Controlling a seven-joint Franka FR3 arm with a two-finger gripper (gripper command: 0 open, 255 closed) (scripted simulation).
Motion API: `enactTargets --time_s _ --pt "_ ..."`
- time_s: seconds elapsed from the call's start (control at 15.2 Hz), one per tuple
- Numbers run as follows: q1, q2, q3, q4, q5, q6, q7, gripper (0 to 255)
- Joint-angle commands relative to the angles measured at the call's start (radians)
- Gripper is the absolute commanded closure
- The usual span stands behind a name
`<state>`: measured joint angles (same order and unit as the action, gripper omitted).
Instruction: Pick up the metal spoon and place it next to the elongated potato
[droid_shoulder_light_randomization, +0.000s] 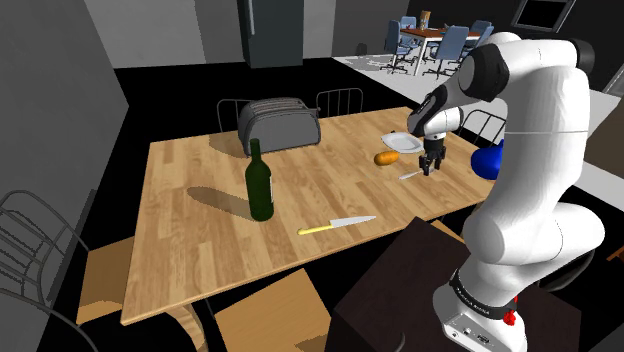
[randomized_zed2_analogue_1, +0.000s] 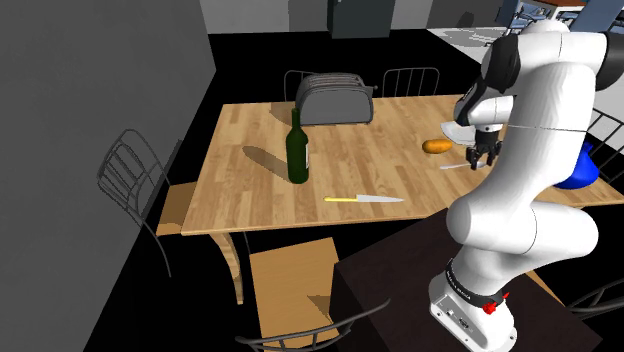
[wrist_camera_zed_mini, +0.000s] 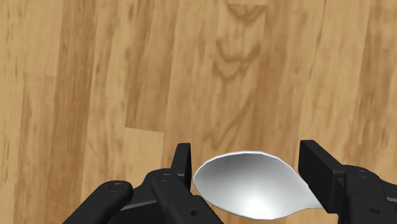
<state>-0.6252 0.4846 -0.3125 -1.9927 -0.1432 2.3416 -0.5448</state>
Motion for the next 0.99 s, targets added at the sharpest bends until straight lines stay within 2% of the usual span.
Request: enactTargets --time_s 0.0,0.53,0.92 --pt "-0.004 0.024 0.004 0.002 0.004 0.022 0.002 255" --pt "-0.017 0.115 0.018 0.013 0.019 0.099 0.009 255" --pt "-0.017 0.115 0.018 0.013 0.019 0.099 0.009 255"
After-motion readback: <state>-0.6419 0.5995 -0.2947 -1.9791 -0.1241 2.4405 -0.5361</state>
